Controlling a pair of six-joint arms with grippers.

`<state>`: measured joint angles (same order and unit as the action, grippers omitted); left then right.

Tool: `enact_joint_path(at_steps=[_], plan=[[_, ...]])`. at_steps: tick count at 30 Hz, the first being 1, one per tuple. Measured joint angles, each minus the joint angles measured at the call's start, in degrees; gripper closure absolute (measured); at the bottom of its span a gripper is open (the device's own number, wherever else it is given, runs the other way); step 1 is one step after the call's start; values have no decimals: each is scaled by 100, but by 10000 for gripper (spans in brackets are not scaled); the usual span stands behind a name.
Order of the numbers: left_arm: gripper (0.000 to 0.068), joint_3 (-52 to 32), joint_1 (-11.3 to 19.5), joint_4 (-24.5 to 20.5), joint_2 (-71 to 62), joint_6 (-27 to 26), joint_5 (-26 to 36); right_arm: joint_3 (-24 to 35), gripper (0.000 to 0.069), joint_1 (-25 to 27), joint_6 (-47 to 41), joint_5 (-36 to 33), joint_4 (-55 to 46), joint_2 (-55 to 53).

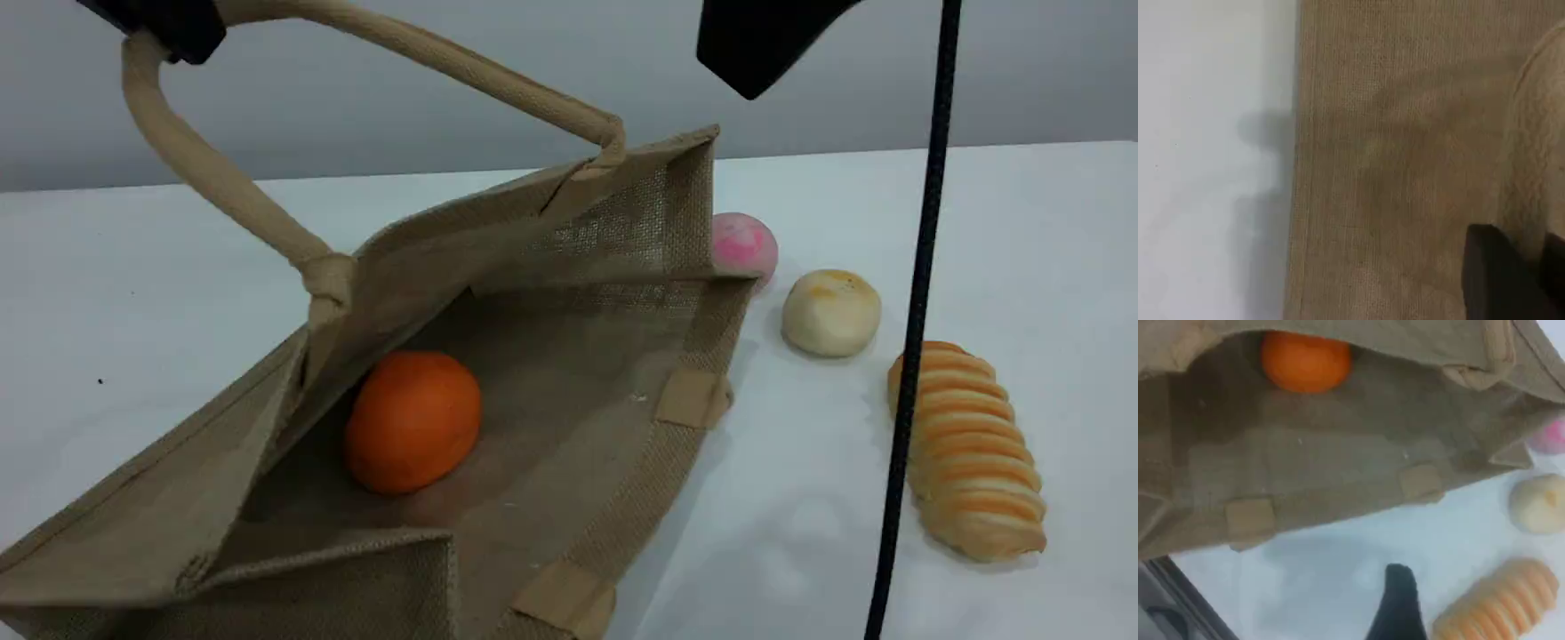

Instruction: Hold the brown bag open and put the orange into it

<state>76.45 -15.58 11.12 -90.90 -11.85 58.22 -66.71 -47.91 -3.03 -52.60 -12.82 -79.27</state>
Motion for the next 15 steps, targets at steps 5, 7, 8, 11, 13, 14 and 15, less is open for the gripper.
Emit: enact_joint_path(at_steps=[5, 7, 8, 11, 13, 14, 15], plan=[[455, 0, 0, -227, 0, 0, 233, 0, 202, 0, -95, -108, -242, 0], [389, 0, 0, -227, 0, 0, 272, 0, 202, 0, -171, -158, -368, 0], [354, 0, 0, -227, 0, 0, 302, 0, 202, 0, -186, -187, -425, 0], [276, 0, 0, -227, 19, 0, 335, 0, 202, 0, -210, -319, -599, 78], [246, 0, 0, -227, 36, 5, 420, 0, 202, 0, -256, -482, -751, 210], [239, 0, 0, -227, 36, 5, 471, 0, 202, 0, -261, -567, -815, 307], [234, 0, 0, -227, 36, 5, 473, 0, 202, 0, -273, -615, -904, 399]])
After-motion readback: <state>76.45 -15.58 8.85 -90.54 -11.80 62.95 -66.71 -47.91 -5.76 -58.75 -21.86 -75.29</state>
